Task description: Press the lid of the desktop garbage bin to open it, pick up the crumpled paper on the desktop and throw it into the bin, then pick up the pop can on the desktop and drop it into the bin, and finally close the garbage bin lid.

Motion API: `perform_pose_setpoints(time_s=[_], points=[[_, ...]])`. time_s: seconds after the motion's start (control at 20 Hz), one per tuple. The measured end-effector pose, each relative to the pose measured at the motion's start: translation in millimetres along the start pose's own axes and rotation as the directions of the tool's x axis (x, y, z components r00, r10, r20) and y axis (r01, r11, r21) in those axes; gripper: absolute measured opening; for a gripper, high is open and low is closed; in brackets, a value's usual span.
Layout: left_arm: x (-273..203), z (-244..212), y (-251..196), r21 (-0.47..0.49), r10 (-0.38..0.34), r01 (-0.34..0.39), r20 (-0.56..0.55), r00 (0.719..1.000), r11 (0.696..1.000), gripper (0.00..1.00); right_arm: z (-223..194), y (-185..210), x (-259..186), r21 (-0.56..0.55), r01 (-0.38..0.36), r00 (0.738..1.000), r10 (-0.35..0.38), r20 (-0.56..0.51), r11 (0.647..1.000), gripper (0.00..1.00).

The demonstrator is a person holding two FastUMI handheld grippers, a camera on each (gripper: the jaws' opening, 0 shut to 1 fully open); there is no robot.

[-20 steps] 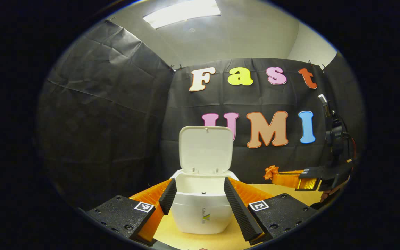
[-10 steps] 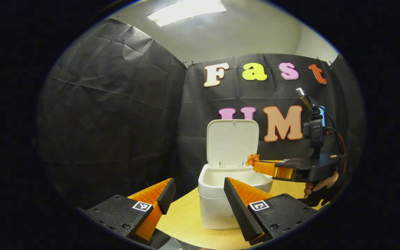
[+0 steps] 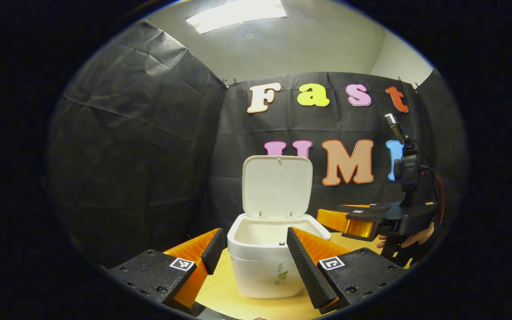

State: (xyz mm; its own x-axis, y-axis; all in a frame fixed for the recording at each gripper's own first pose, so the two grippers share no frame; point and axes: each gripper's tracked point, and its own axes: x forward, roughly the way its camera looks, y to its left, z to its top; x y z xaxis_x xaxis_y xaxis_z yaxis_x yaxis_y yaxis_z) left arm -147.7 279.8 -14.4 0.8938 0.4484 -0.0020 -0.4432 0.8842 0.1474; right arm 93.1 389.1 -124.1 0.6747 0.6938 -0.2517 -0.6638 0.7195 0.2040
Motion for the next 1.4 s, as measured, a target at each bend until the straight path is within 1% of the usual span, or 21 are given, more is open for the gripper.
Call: perform_pose_setpoints(time_s=[0.05,0.1,0.15,0.2,0.3,0.4,0.5,0.65,0.75,0.85,0.9,1.05,1.15,1.25,1.4], points=[[2,-2,-12,-0.007,-0.025,0.025,-0.002,1.0,1.0,0.86,4,-13,-14,-0.002,0.027,0.999,-0.027,0.019,1.0,0.89],[7,-3,-24,-0.013,-0.049,0.049,-0.005,0.999,0.999,0.86,6,-26,-28,-0.004,0.057,0.998,-0.057,0.035,0.998,0.84],[10,-5,-38,-0.018,-0.075,0.075,-0.009,0.997,0.997,0.86,9,-41,-41,-0.004,0.082,0.995,-0.082,0.051,0.997,0.84],[15,-5,-53,-0.023,-0.102,0.102,-0.012,0.995,0.995,0.86,8,-55,-54,-0.007,0.114,0.992,-0.114,0.059,0.993,0.92],[19,-6,-86,-0.036,-0.164,0.163,-0.013,0.986,0.986,0.86,8,-88,-81,-0.014,0.182,0.981,-0.181,0.064,0.983,0.93],[21,-9,-123,-0.053,-0.231,0.23,-0.021,0.973,0.972,0.86,6,-120,-110,0.0,0.245,0.968,-0.245,0.063,0.969,0.91],[20,-15,-157,-0.062,-0.292,0.289,-0.03,0.956,0.955,0.86,5,-149,-141,0.029,0.309,0.948,-0.31,0.067,0.951,0.96],[20,-31,-203,-0.076,-0.37,0.365,-0.064,0.927,0.928,0.86,-4,-192,-186,0.058,0.411,0.909,-0.414,0.055,0.91,0.95],[19,-49,-227,-0.079,-0.401,0.395,-0.095,0.911,0.915,0.86,-11,-217,-218,0.077,0.472,0.878,-0.476,0.041,0.878,0.96],[20,-74,-243,-0.078,-0.418,0.41,-0.137,0.898,0.909,0.86,-20,-238,-247,0.097,0.525,0.848,-0.529,0.023,0.846,0.96],[19,-88,-248,-0.076,-0.415,0.408,-0.165,0.895,0.91,0.86,-26,-247,-261,0.102,0.551,0.832,-0.554,0.012,0.829,0.96],[19,-135,-260,-0.065,-0.394,0.39,-0.247,0.885,0.918,0.86,-45,-272,-302,0.1,0.623,0.781,-0.624,-0.026,0.775,0.96],[19,-164,-262,-0.042,-0.374,0.379,-0.295,0.879,0.924,0.87,-56,-283,-324,0.094,0.661,0.75,-0.659,-0.055,0.745,0.95],[13,-192,-265,-0.026,-0.363,0.378,-0.343,0.866,0.926,0.87,-64,-290,-340,0.084,0.687,0.727,-0.682,-0.079,0.722,0.96],[11,-219,-264,-0.001,-0.33,0.357,-0.386,0.862,0.934,0.87,-67,-295,-357,0.061,0.711,0.703,-0.706,-0.089,0.701,0.96]])
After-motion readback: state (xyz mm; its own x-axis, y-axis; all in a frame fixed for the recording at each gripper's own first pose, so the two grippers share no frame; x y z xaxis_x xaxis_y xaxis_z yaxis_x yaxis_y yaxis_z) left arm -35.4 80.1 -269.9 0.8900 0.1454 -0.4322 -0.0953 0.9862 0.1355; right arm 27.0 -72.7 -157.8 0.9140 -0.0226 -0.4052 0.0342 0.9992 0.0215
